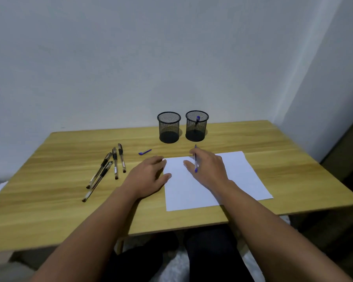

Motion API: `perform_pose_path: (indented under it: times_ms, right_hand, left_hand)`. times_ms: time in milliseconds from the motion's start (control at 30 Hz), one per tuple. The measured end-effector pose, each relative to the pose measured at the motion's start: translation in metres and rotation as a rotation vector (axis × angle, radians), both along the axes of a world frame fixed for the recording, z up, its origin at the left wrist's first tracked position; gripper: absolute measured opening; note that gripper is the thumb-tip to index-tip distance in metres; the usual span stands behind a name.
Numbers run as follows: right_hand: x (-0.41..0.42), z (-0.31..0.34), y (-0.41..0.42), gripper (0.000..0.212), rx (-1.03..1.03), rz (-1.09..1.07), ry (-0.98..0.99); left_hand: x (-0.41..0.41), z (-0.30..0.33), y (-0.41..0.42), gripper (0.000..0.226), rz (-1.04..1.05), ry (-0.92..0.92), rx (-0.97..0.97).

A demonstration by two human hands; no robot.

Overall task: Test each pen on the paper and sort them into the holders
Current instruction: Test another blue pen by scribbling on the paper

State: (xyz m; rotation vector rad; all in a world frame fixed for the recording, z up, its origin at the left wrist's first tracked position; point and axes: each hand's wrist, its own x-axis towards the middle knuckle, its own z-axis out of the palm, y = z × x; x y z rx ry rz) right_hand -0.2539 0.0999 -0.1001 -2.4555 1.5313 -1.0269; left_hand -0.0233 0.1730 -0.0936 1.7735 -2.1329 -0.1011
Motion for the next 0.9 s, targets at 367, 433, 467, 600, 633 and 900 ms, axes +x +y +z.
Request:
perform_pose_path:
  times_ms: [367, 433, 467, 600, 633, 900]
  right_hand:
    - [0.053, 0.039, -0.035, 0.042, 0.487, 0.141, -0.784]
    - [0.059, 0.024, -0.036, 0.030, 0.583, 0.152, -0.889]
    - [0.061, 0.016, -0.036, 0.022, 0.624, 0.140, -0.920]
    - [0.060, -0.003, -0.041, 0.029, 0.663, 0.166, -0.952]
    - [0.060, -0.003, -0.041, 0.035, 0.651, 0.186, -0.953]
    - [0.059, -0.010, -0.040, 0.042, 0.616, 0.182, -0.847]
  left_hand:
    - [0.005, -0.009, -0.003, 0.060, -0.033, 0.019, -0.097]
    - [0.007, -0.010, -0.004, 0.061, -0.045, 0.007, -0.102]
    - [0.007, -0.010, -0.005, 0.061, -0.050, -0.001, -0.102]
    - [0.007, -0.011, -0.006, 0.064, -0.060, -0.043, -0.113]
    - [0.009, -0.011, -0.007, 0.066, -0.063, -0.059, -0.109]
    - [0.016, -0.015, -0.007, 0.076, -0.051, -0.079, -0.066]
